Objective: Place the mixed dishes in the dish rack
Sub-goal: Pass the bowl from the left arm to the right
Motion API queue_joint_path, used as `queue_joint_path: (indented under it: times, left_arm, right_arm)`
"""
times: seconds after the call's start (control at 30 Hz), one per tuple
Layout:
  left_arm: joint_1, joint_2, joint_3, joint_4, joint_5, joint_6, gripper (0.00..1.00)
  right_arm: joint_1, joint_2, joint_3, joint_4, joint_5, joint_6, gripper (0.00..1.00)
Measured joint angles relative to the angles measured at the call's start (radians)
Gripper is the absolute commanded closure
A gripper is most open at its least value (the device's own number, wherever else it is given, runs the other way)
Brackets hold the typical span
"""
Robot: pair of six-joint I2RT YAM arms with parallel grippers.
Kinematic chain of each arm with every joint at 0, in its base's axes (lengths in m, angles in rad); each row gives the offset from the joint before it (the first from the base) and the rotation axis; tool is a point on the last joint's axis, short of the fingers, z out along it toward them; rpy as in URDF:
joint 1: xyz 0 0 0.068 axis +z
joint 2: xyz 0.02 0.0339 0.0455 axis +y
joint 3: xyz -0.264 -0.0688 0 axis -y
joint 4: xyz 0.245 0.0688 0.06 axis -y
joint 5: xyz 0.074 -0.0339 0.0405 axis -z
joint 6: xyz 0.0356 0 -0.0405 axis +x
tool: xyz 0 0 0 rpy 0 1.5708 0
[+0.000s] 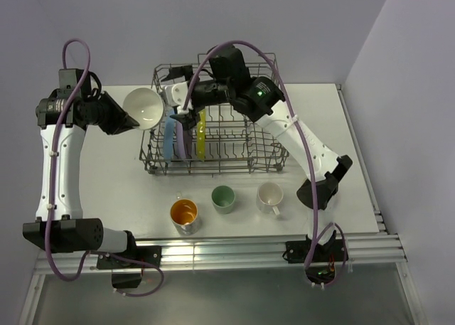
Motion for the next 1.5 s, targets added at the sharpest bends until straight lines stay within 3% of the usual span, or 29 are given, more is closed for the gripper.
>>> queue_joint_path:
  times: [0.5, 1.5]
  left_arm:
    - [0.000, 0.003, 0.000, 0.059, 0.013, 0.005, 1.00]
    - [-0.018, 0.048, 0.031, 0.078, 0.017, 0.025, 1.00]
  right_arm:
    - [0.084, -0.039, 0.002, -0.242, 0.061, -0.151, 0.00]
    - [0.102, -0.040, 0.003, -0.278, 0.209, -0.277, 0.02]
